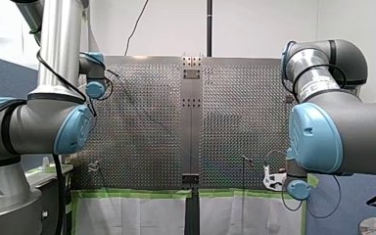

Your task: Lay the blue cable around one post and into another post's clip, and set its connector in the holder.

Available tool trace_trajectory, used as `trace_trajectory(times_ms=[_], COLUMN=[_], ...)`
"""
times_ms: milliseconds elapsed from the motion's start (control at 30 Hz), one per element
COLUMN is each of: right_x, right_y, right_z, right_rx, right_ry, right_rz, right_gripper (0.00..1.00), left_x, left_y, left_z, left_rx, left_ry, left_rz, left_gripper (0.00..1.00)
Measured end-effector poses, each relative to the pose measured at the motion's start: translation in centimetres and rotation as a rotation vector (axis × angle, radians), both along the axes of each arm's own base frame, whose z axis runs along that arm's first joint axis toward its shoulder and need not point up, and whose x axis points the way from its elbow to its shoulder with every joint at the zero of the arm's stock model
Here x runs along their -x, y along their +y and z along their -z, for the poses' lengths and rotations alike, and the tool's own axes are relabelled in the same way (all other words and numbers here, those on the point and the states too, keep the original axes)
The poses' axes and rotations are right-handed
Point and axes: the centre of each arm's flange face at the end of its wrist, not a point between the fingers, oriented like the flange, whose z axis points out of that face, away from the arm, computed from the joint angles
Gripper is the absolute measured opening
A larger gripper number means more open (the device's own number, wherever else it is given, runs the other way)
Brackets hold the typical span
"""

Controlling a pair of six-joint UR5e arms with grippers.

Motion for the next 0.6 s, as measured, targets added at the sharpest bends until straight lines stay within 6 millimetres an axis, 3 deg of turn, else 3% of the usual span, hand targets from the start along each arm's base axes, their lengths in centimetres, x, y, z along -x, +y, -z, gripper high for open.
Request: trace_trajectory(times_ms=[600], right_x=[-2.1], right_y=[0.6], right_z=[0.0], right_rx=[-0.017], right_ry=[-0.016], right_rz=[-0.174], right_gripper=[0.0], left_x=[1.1], left_y=[-0.5], left_z=[1.9], left_rx=[0.019], left_ry=[0.102], left_rz=[-0.014], left_gripper=[1.0])
